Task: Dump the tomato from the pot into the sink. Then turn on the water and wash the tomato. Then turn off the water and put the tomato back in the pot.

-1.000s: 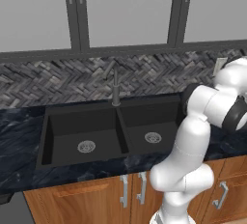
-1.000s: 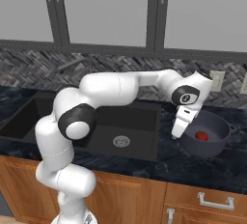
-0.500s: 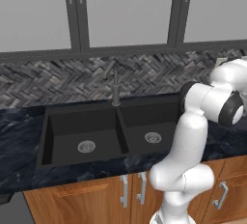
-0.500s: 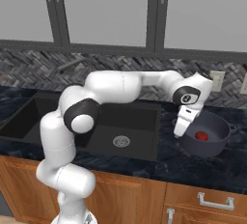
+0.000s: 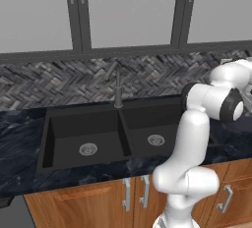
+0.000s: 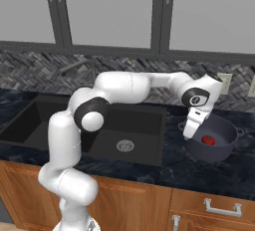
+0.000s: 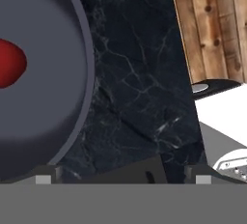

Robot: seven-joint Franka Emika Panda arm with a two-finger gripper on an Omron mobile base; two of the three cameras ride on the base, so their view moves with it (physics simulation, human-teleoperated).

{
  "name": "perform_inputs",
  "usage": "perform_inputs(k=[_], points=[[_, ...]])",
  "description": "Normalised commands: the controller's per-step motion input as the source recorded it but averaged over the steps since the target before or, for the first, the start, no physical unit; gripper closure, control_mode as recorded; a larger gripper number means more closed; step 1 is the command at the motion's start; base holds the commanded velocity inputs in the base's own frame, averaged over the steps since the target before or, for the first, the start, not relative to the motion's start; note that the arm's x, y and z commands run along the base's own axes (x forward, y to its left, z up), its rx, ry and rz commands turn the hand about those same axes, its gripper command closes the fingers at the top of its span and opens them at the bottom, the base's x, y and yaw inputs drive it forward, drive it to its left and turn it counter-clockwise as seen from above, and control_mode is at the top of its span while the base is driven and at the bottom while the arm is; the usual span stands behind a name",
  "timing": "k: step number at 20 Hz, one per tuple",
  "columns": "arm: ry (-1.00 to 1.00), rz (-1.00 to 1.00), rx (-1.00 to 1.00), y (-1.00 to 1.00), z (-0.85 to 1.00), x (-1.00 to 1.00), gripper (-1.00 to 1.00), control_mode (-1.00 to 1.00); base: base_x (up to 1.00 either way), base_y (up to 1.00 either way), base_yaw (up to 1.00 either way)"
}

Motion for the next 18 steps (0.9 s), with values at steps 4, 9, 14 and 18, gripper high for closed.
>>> perform_inputs(k=[4,9,14,18], points=[[0.0,0.0,0.0,-0.09,-0.18,0.24,-1.0,-1.0,0.0,0.0,0.0],[0.0,0.0,0.0,-0.06,-0.22,0.24,-1.0,-1.0,0.0,0.0,0.0],[0.0,0.0,-0.01,-0.04,-0.23,0.25,-1.0,-1.0,0.0,0.0,0.0],[0.0,0.0,0.0,-0.05,-0.18,0.17,-1.0,-1.0,0.0,0.0,0.0]])
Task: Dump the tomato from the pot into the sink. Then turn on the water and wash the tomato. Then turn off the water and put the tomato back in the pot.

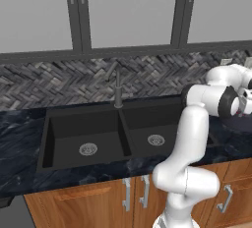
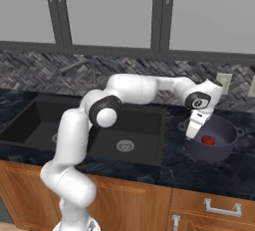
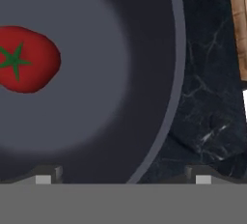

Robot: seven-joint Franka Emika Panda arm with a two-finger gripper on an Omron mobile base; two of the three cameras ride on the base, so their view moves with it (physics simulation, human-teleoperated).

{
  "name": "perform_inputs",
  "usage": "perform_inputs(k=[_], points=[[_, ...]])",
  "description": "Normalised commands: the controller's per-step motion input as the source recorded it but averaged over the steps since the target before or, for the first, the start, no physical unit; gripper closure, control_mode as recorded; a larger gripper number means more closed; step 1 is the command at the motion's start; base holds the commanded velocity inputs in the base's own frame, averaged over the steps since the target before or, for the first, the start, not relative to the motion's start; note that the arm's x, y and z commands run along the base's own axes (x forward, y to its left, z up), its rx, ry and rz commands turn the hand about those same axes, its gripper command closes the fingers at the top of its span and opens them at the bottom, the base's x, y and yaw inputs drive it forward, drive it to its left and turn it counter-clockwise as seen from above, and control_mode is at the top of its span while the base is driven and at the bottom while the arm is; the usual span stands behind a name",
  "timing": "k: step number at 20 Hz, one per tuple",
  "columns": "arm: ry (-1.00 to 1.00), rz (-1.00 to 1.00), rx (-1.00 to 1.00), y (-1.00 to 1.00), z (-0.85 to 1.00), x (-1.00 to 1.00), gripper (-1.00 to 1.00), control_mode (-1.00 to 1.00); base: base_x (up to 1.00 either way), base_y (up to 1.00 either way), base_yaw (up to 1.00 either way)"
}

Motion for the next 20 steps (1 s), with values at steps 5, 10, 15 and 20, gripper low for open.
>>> perform_inputs(k=[5,10,15,20], points=[[0.0,0.0,0.0,-0.11,-0.11,0.12,-1.0,-1.0,0.0,0.0,0.0],[-0.02,-0.01,0.0,-0.14,-0.07,-0.13,-1.0,-1.0,0.0,0.0,0.0],[0.0,-0.04,0.0,-0.1,-0.15,-0.1,-1.0,-1.0,0.0,0.0,0.0],[0.0,-0.05,-0.02,-0.02,-0.27,-0.02,-1.0,-1.0,0.0,0.0,0.0]])
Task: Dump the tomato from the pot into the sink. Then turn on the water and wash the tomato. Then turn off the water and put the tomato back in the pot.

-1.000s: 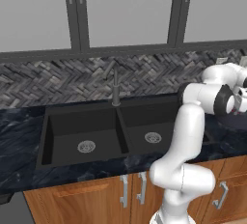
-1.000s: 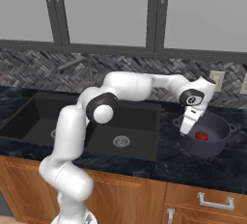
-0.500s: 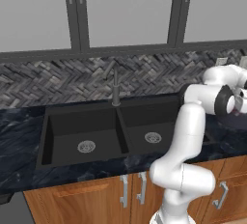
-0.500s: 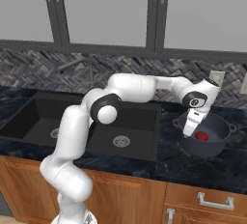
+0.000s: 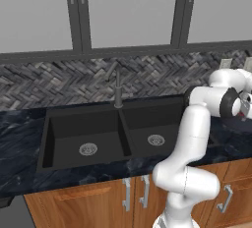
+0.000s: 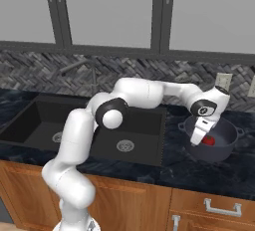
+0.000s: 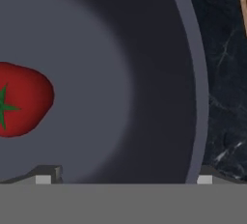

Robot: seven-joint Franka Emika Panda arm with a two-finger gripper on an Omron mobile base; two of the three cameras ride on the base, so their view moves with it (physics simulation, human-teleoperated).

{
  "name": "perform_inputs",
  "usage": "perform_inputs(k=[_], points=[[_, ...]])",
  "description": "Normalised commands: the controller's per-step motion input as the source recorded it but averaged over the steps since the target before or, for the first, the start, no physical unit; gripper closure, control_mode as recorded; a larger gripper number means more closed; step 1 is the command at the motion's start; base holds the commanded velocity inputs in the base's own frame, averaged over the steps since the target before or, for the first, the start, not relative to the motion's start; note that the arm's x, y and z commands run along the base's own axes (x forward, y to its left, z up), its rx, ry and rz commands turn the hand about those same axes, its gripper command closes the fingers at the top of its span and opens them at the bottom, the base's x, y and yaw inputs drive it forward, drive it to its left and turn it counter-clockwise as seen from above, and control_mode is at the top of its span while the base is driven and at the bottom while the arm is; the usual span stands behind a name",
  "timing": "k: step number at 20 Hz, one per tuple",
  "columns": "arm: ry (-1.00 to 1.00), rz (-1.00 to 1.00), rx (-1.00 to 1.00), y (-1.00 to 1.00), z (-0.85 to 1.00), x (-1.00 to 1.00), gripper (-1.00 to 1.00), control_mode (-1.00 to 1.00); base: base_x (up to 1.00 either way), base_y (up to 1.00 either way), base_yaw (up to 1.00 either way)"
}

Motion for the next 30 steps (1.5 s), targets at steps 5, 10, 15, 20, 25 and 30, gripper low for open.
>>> perform_inputs(k=[5,10,15,20,25,30], points=[[0.0,-0.04,-0.05,0.0,-0.37,0.0,-1.0,-1.0,0.0,0.0,0.0],[-0.02,0.0,-0.12,0.02,-0.41,-0.03,-1.0,-1.0,0.0,0.0,0.0],[-0.02,0.0,-0.22,0.28,-0.55,-0.06,1.0,-1.0,0.0,0.0,0.0],[0.0,0.0,-0.13,0.19,-0.71,-0.19,1.0,-1.0,0.0,0.0,0.0],[0.0,0.0,-0.07,0.07,-0.75,-0.14,1.0,-1.0,0.0,0.0,0.0],[-0.01,0.0,-0.11,0.05,-0.33,-0.09,1.0,-1.0,0.0,0.0,0.0]])
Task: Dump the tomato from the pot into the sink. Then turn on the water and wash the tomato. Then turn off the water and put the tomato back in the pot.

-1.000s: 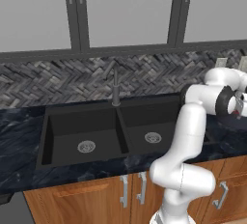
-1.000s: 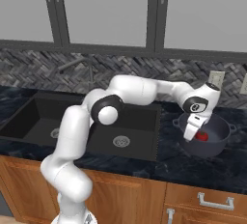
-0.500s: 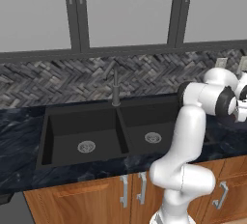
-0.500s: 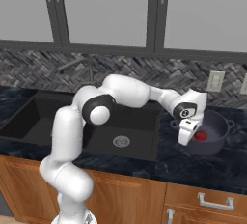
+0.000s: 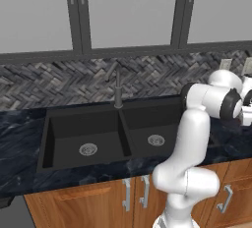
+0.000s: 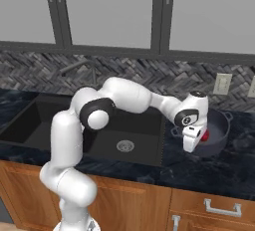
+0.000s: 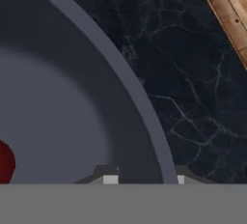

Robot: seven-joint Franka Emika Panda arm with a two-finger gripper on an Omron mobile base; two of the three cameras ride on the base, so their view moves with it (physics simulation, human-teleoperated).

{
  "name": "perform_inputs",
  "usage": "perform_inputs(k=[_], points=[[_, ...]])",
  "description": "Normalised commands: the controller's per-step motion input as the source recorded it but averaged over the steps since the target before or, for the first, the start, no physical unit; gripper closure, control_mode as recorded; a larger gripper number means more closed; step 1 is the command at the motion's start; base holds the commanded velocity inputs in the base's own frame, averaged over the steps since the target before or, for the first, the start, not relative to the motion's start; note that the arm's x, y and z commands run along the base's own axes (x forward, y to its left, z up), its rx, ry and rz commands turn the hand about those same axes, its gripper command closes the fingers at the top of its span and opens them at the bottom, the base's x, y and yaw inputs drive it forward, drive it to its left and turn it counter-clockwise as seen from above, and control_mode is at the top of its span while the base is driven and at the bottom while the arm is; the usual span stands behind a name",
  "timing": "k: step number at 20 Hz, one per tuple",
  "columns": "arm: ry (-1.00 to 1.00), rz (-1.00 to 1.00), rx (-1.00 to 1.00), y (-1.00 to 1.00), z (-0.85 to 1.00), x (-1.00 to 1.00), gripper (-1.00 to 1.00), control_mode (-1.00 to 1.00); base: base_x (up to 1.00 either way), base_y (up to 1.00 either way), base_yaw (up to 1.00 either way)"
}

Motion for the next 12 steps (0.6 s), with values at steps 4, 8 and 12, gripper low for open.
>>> perform_inputs(k=[4,8,12], points=[[-0.18,-0.03,-0.11,0.2,0.39,-0.23,1.0,-1.0,0.0,0.0,0.0],[-0.23,0.0,-0.14,0.74,0.46,-0.26,1.0,-1.0,0.0,0.0,0.0],[-0.35,0.0,-0.21,0.94,0.41,-0.24,1.0,-1.0,0.0,0.0,0.0]])
